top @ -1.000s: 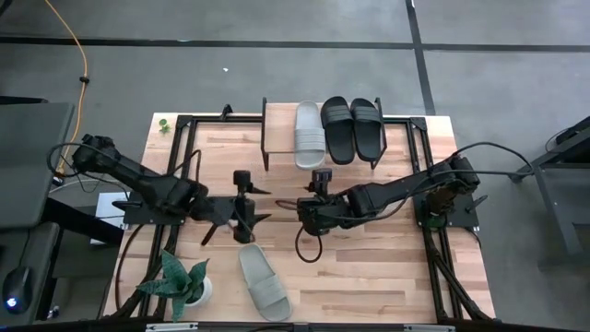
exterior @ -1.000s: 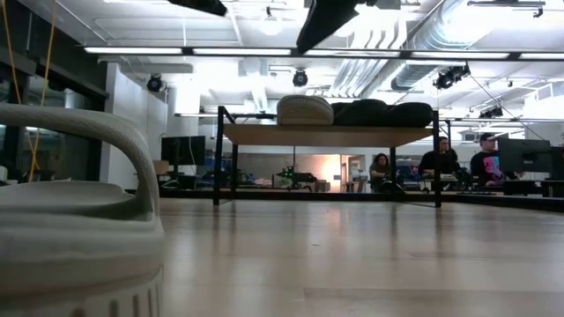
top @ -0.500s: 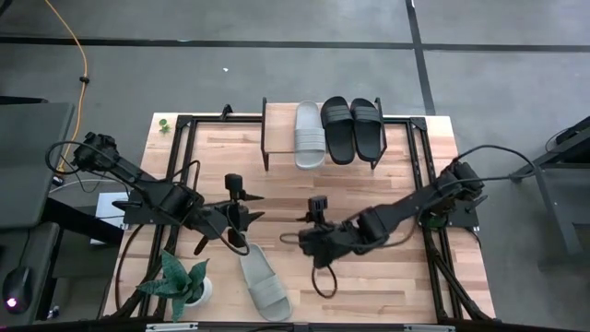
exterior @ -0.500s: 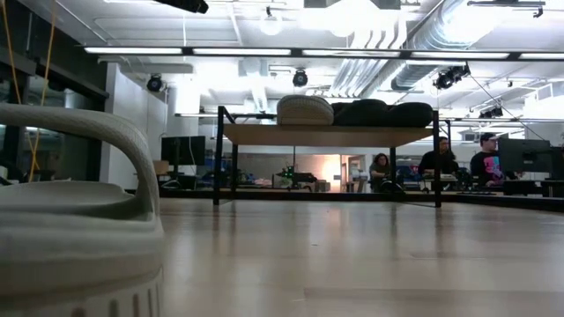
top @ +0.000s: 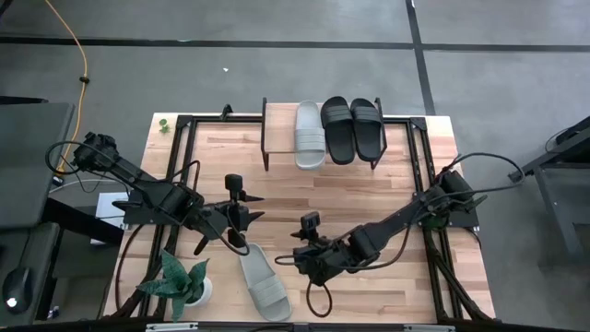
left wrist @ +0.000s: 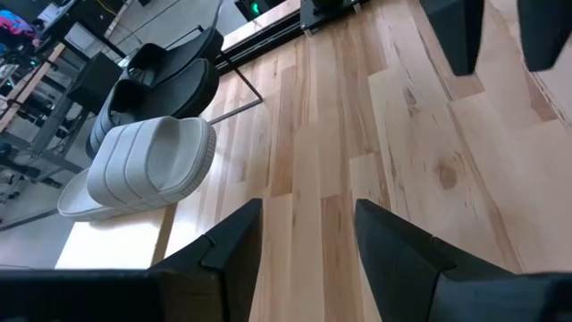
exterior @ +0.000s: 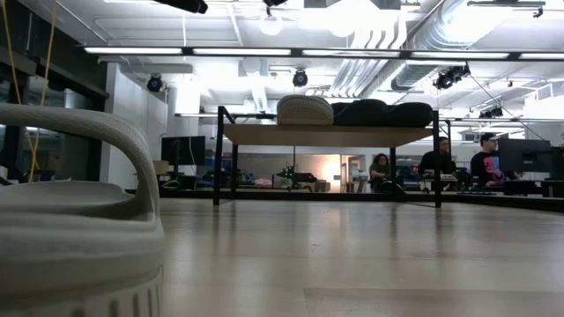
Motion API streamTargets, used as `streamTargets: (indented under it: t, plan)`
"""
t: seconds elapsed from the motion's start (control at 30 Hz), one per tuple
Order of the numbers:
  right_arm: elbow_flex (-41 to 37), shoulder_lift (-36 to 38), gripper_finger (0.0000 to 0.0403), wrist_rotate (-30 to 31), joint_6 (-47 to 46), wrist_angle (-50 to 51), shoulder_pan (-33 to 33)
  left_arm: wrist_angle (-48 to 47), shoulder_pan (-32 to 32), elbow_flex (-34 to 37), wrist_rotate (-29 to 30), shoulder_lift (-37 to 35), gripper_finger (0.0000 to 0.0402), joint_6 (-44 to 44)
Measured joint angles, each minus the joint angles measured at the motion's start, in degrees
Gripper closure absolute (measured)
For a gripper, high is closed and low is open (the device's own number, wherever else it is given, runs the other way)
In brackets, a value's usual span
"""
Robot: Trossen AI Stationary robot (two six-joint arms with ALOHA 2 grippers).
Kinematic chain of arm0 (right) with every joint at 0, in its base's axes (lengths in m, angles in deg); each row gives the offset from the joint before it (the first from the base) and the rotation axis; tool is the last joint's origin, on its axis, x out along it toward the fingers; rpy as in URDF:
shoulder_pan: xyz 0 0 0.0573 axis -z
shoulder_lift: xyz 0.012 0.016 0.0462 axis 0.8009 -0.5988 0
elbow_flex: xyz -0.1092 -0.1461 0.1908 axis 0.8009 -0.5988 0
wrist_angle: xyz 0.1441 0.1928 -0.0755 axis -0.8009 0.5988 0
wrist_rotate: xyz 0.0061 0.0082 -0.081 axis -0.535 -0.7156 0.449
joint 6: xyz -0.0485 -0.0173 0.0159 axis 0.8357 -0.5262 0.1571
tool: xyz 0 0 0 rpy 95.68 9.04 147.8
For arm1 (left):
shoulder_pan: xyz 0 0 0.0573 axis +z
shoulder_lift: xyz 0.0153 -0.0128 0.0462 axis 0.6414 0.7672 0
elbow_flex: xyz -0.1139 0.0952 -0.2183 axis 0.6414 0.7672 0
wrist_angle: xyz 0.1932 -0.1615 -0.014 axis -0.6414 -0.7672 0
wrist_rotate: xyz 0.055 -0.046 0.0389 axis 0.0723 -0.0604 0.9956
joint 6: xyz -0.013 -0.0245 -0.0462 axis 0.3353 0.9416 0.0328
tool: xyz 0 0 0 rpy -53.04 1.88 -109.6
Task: Pick and place slides into the shelf
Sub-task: Put the gray slide on the shelf
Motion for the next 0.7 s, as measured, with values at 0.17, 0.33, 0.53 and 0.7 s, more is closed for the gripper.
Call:
streamTargets:
  t: [0.17,0.33,0.53,0.7]
  plan:
    - [0.0,-0.7,0.0206,-4.1,0.3,-2.4,0.2,-0.7,0.0,0.0,0.0,0.0,0.0236,0.0]
    - [0.0,-0.7,0.0206,-18.9,-1.2,-4.9,1.6,-1.2,0.0,0.0,0.0,0.0,0.0235,0.0]
    - [0.0,-1.8,0.0206,-25.3,0.5,-8.2,4.2,-1.5,0.0,0.0,0.0,0.0,0.0241,-0.1]
    - [-2.4,-2.1,0.0206,-36.5,2.0,-12.5,7.6,-2.2,0.0,0.0,0.1,0.0,0.0245,-0.4]
